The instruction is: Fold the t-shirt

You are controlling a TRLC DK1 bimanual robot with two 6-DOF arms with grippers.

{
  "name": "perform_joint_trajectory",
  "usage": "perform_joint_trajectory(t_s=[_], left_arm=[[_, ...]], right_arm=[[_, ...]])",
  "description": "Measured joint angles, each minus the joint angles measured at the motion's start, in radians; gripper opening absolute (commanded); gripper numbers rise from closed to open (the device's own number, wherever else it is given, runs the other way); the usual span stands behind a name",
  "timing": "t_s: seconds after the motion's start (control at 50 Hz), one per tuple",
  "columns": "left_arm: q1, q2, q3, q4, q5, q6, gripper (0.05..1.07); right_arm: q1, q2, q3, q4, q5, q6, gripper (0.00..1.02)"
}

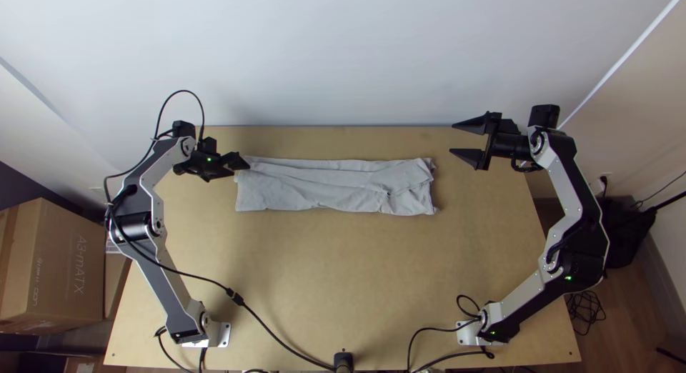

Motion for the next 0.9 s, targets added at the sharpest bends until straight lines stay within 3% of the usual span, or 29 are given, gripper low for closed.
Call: perform_joint_trajectory(t_s=[0.54, 0.6, 0.64, 0.72, 0.74, 0.9], left_arm=[[-0.183, 0.011, 0.009, 0.013, -0.001, -0.016, 1.00], [-0.186, 0.010, 0.005, 0.019, -0.001, -0.019, 0.83], [-0.186, 0.008, -0.001, 0.023, -0.002, -0.018, 0.64], [-0.182, 0.001, -0.024, 0.036, -0.005, -0.018, 0.13], [-0.180, -0.001, -0.034, 0.039, -0.005, -0.018, 0.07], [-0.141, -0.023, -0.095, 0.050, 0.008, -0.018, 0.08]], right_arm=[[0.023, -0.019, -0.015, -0.001, 0.000, -0.004, 0.99], [0.027, -0.025, -0.020, 0.000, 0.000, -0.005, 0.99], [0.027, -0.031, -0.026, 0.000, 0.000, -0.005, 0.99], [0.027, -0.037, -0.035, 0.000, 0.000, -0.009, 0.99], [0.027, -0.039, -0.037, -0.001, 0.000, -0.010, 0.99], [0.027, -0.050, -0.061, 0.000, 0.001, -0.021, 0.99]])
